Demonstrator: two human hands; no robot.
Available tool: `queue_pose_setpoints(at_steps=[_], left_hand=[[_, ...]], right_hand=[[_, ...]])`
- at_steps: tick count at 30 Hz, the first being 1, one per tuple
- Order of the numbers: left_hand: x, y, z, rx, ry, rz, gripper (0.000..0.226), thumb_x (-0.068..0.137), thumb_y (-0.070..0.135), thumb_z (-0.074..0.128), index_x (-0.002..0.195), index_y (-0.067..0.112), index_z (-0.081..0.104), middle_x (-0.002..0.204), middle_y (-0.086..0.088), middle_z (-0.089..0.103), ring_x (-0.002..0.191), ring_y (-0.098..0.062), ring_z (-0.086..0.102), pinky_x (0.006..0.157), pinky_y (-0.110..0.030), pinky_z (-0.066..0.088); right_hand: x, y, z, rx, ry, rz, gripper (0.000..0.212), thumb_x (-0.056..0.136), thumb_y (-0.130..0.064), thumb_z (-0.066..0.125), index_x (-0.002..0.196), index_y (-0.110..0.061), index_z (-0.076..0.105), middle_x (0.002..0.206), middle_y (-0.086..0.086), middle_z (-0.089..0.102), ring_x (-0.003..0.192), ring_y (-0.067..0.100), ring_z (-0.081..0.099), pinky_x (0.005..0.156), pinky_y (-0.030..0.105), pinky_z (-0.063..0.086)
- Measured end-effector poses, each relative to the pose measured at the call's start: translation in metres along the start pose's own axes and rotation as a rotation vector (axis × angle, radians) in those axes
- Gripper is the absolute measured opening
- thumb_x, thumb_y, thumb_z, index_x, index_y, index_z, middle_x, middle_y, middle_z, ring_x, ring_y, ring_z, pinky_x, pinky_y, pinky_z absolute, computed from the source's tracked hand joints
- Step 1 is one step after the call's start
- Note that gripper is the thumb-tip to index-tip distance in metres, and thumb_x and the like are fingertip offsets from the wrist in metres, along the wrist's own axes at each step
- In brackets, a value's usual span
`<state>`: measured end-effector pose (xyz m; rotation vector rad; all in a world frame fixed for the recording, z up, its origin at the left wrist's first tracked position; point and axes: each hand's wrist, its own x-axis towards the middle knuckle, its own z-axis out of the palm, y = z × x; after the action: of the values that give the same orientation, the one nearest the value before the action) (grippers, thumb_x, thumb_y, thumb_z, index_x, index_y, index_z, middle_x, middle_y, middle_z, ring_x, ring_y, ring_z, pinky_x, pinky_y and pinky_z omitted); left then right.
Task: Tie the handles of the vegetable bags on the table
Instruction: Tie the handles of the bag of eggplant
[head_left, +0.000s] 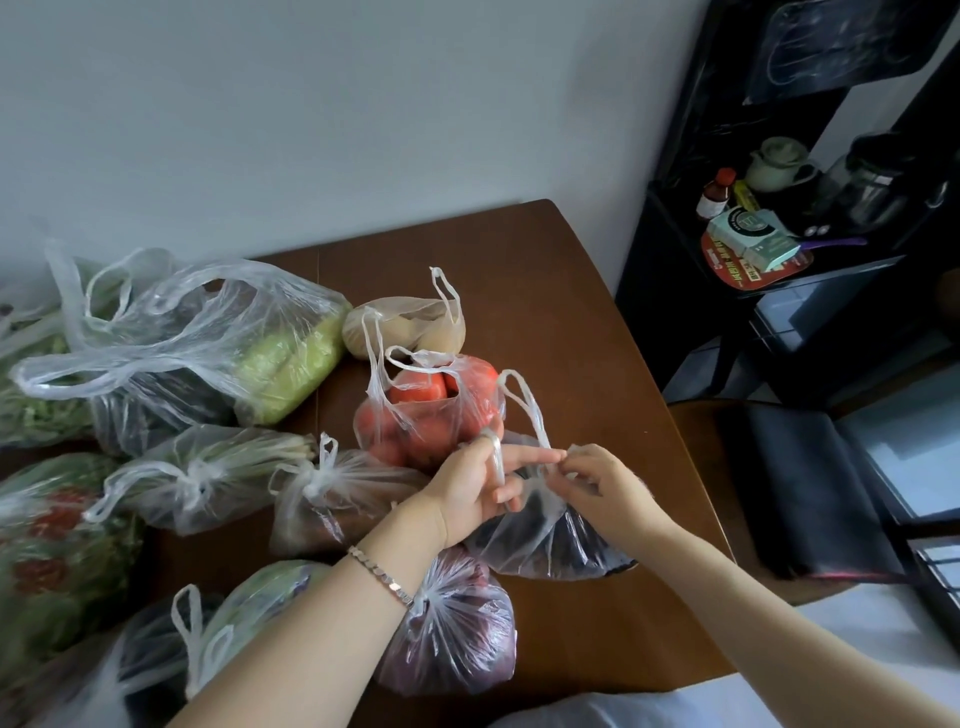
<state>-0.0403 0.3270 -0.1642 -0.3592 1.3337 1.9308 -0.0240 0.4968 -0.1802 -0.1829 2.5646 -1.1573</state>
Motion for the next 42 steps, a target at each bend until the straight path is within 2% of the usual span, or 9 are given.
queue_pose_setpoints(at_steps=[3,7,10,14,21,24,28,37,42], left_hand=[[-0.002,0.006,0.008,-0.025,0.101,0.066,0.068,0.100,0.042,0.016,0.098,-0.006,0.065,0.100,-0.008,0.071,0.036,-0.005,0.032,0.053,-0.020,0.037],[-0.001,0.020,0.002,0.010,0.306,0.287,0.066,0.101,0.039,0.022,0.056,0.003,0.054,0.049,-0.005,0.058,0.038,-0.011,0.036,0.053,-0.024,0.037],[-0.003,0.020,0.001,0.440,0.420,0.369,0.059,0.095,0.031,0.033,0.038,0.018,0.034,0.037,0.004,0.031,0.037,-0.010,0.030,0.051,-0.025,0.027],[-0.011,0.011,0.007,1.085,0.420,0.435,0.054,0.100,0.027,0.032,0.048,0.017,0.034,0.045,0.003,0.036,0.043,-0.010,0.035,0.053,-0.028,0.026],[-0.012,-0.006,-0.007,0.918,0.485,0.422,0.053,0.100,0.028,0.033,0.047,0.021,0.032,0.043,0.009,0.035,0.041,-0.005,0.033,0.048,-0.021,0.026],[-0.003,0.000,-0.004,0.465,0.509,0.248,0.058,0.101,0.026,0.029,0.044,0.020,0.026,0.038,0.010,0.025,0.035,-0.007,0.021,0.044,-0.022,0.019],[-0.011,0.028,0.010,0.014,0.311,0.167,0.049,0.100,0.021,0.025,0.052,0.016,0.022,0.041,0.005,0.022,0.039,-0.010,0.017,0.050,-0.026,0.017],[0.008,0.050,0.042,-0.326,0.112,0.077,0.052,0.099,0.023,0.028,0.051,0.014,0.046,0.050,-0.003,0.045,0.045,-0.012,0.043,0.069,-0.027,0.039],[0.005,0.030,0.027,0.464,0.274,0.243,0.023,0.092,0.008,0.038,0.101,0.014,0.059,0.100,0.000,0.064,0.100,-0.015,0.060,0.093,-0.027,0.042]], right_hand=[[0.002,-0.005,0.001,0.106,0.028,0.007,0.016,0.092,-0.023,0.053,0.092,-0.019,0.068,0.096,-0.008,0.055,0.095,0.014,0.052,0.087,0.031,0.045],[0.002,-0.018,0.001,0.454,0.090,0.111,0.026,0.095,-0.019,0.046,0.074,-0.020,0.060,0.070,-0.008,0.056,0.065,0.007,0.049,0.063,0.017,0.040],[0.006,-0.023,0.003,0.455,0.050,0.129,0.029,0.095,-0.016,0.047,0.067,-0.018,0.056,0.058,-0.005,0.046,0.049,0.004,0.036,0.049,0.014,0.031],[0.013,-0.025,0.006,0.290,-0.014,0.146,0.030,0.094,-0.017,0.047,0.066,-0.020,0.056,0.056,-0.003,0.046,0.047,0.009,0.034,0.043,0.014,0.026],[0.005,-0.016,0.016,0.209,0.012,0.296,0.029,0.093,-0.019,0.047,0.067,-0.017,0.060,0.053,-0.002,0.050,0.046,0.010,0.038,0.047,0.022,0.029],[0.006,-0.017,0.017,0.102,0.062,0.304,0.025,0.093,-0.021,0.045,0.082,-0.014,0.066,0.062,0.001,0.059,0.048,0.012,0.041,0.047,0.022,0.028],[0.004,-0.018,0.020,-0.138,0.035,0.157,0.026,0.095,-0.028,0.043,0.095,-0.018,0.067,0.087,0.003,0.070,0.066,0.018,0.058,0.050,0.022,0.036],[0.002,-0.011,0.022,-0.106,-0.031,0.066,0.036,0.092,-0.039,0.048,0.082,-0.010,0.066,0.073,0.006,0.065,0.061,0.019,0.056,0.053,0.028,0.039],[0.003,-0.011,0.016,0.211,0.050,0.201,0.044,0.091,-0.035,0.051,0.056,-0.009,0.049,0.051,-0.001,0.042,0.048,0.013,0.037,0.052,0.028,0.028]])
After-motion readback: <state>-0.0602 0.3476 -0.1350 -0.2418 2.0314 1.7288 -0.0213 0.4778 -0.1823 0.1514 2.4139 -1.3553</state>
